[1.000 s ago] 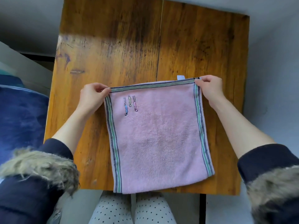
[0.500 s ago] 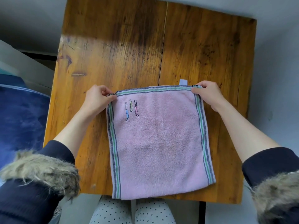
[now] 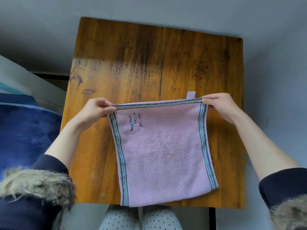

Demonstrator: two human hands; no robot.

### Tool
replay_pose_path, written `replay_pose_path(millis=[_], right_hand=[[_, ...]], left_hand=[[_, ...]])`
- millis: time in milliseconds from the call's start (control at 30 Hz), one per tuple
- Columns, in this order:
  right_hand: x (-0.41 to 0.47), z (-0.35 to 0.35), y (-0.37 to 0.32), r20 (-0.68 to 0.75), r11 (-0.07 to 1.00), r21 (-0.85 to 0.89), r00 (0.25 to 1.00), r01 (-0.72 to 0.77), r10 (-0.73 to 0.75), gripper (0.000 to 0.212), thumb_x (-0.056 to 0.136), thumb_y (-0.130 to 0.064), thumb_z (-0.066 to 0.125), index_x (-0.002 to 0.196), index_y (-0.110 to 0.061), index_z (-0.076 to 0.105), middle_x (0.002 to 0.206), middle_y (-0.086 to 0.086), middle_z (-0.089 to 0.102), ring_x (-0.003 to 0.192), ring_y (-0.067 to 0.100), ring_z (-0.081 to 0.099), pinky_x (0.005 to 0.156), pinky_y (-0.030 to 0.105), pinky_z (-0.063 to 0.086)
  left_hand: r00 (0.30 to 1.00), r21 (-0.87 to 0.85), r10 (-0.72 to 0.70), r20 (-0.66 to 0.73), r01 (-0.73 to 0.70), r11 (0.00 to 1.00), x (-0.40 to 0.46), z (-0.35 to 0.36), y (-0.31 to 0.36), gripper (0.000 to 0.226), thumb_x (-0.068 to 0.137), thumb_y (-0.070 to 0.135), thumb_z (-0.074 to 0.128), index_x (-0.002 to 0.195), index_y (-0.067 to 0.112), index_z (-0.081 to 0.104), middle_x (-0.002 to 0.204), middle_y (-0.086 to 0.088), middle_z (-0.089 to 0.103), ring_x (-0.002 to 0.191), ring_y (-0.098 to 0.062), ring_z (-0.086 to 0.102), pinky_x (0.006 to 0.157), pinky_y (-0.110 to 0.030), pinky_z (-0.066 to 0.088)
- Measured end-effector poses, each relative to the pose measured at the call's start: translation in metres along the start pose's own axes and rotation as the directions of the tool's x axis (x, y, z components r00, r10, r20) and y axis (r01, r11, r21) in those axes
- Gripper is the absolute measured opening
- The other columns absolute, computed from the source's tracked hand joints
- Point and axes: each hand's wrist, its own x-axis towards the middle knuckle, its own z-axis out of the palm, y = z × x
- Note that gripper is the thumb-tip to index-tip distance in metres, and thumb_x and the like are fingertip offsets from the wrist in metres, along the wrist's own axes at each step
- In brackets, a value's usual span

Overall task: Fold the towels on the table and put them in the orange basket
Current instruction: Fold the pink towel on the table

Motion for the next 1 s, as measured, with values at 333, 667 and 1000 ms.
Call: replay_pose_path(millis=[333,667,1000], right_hand=[[-0.089,-0.057,-0.054,-0.063,0.93,0.353,0.995,0.099,-0.082,0.013,0.091,-0.012,0.057,0.091,-0.016,0.069,0.1,0.007,0.067,0.1,0.022,0.06,0.086,0.032,0.05],[-0.129,-0.093,-0.133,-0.213,0.813,0.402,0.906,0.422,-0.365,0.009,0.079,-0.023,0.068,0.083,-0.019,0.075,0.083,-0.004,0.072,0.084,0.012,0.066,0.071,0.022,0.053],[-0.143,-0.1,-0.181,-0.431,0.816,-0.211,0.699,0.538,-0.571,0.024,0.088,-0.008,0.061,0.112,-0.007,0.067,0.1,0.002,0.06,0.088,0.011,0.056,0.074,0.008,0.043]], left_hand=[[0.981,-0.446,0.188,-0.041,-0.186,0.876,-0.064,-0.042,0.071,0.004,0.082,0.01,0.062,0.083,0.006,0.061,0.072,0.0,0.07,0.071,-0.012,0.064,0.064,-0.019,0.053],[0.811,-0.232,0.496,-0.31,-0.571,0.788,-0.109,-0.101,0.154,0.004,0.083,0.016,0.068,0.08,0.016,0.065,0.069,0.009,0.067,0.065,-0.004,0.06,0.061,-0.016,0.048],[0.695,0.188,0.658,-0.29,-0.633,0.751,-0.12,-0.131,0.173,0.023,0.083,0.001,0.065,0.099,0.018,0.065,0.089,-0.003,0.066,0.068,0.009,0.058,0.068,-0.001,0.043]])
